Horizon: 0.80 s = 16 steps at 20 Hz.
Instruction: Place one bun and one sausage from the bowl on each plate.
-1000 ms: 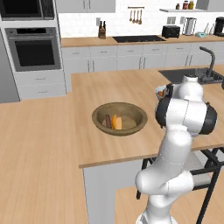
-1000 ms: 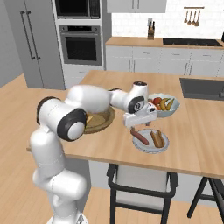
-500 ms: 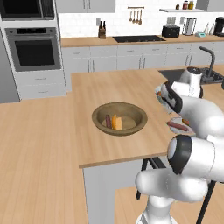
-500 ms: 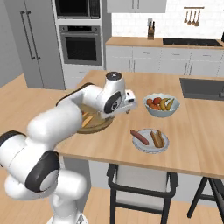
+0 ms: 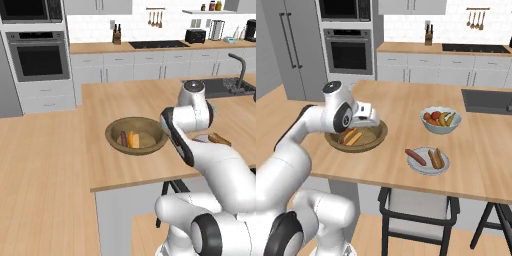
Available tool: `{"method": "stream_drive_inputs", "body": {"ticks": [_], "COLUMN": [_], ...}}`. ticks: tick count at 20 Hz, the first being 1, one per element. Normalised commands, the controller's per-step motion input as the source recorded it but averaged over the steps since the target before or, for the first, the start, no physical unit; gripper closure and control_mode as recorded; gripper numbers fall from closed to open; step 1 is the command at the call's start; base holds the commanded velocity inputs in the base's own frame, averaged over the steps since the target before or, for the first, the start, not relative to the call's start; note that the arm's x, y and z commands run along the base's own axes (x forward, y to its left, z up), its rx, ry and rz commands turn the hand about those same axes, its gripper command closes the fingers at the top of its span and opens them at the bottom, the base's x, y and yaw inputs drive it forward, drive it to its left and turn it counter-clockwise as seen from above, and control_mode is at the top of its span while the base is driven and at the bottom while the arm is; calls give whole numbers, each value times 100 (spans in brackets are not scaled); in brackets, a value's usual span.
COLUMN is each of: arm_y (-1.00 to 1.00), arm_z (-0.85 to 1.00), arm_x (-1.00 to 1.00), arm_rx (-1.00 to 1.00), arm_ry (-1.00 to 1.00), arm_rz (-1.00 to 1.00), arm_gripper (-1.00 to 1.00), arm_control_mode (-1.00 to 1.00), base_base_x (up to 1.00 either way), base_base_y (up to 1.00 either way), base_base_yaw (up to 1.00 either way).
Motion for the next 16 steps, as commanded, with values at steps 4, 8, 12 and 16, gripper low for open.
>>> {"method": "stream_drive_inputs", "body": {"ticks": [4, 8, 12, 16], "arm_y": [30, 6, 78, 70], "arm_z": [57, 17, -26, -63], "arm_x": [0, 2, 0, 2], "arm_rx": [26, 34, 18, 3], "arm_ry": [19, 19, 2, 1], "arm_rz": [-21, -1, 0, 0], "arm_gripper": [-100, -100, -100, -100], "arm_control_mode": [-100, -100, -100, -100], "base_base_x": [0, 0, 0, 0], "base_base_y": [0, 0, 0, 0], "base_base_yaw": [0, 0, 0, 0]}}
